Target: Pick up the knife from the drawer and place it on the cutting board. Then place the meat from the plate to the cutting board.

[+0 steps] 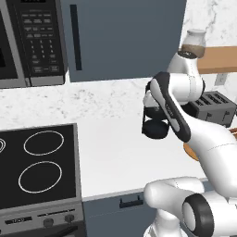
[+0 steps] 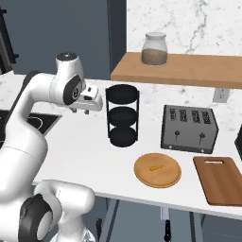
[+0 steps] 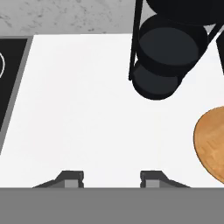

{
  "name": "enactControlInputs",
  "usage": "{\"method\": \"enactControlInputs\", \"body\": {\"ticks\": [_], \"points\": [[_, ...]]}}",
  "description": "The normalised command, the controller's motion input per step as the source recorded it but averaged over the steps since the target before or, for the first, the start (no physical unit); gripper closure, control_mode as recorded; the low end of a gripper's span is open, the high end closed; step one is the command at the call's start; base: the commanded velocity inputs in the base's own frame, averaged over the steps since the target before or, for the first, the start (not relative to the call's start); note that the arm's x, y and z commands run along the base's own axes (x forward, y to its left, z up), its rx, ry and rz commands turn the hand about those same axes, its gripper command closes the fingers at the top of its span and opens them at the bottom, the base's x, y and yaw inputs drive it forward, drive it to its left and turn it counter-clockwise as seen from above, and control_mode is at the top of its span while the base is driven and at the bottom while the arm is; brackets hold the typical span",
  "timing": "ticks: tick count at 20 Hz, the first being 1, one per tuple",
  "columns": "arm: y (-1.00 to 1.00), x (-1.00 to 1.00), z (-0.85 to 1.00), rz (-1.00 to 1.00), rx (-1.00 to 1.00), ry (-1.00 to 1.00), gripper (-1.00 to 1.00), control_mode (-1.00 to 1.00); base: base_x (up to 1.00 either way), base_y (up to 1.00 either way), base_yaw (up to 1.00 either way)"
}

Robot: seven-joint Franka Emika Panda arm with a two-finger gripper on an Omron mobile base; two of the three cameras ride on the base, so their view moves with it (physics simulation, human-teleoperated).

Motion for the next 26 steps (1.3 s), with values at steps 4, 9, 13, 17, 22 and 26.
{"method": "enactControlInputs", "body": {"ticks": [4, 9, 13, 17, 22, 26], "points": [[0.00, 0.00, 0.00, 0.00, 0.00, 0.00, -1.00, -1.00, 0.00, 0.00, 0.00], [0.00, 0.00, 0.00, 0.00, 0.00, 0.00, -1.00, 1.00, -0.01, 0.08, -0.03], [0.00, 0.00, 0.00, 0.00, 0.00, 0.00, -1.00, 1.00, -0.10, 0.37, -0.39], [0.00, 0.00, 0.00, 0.00, 0.00, 0.00, -1.00, 1.00, -0.20, 0.21, -0.68], [0.00, 0.00, 0.00, 0.00, 0.00, 0.00, -1.00, 1.00, -0.13, 0.27, -0.74], [0.00, 0.00, 0.00, 0.00, 0.00, 0.00, -1.00, 1.00, 0.00, 0.44, -0.65]]}}
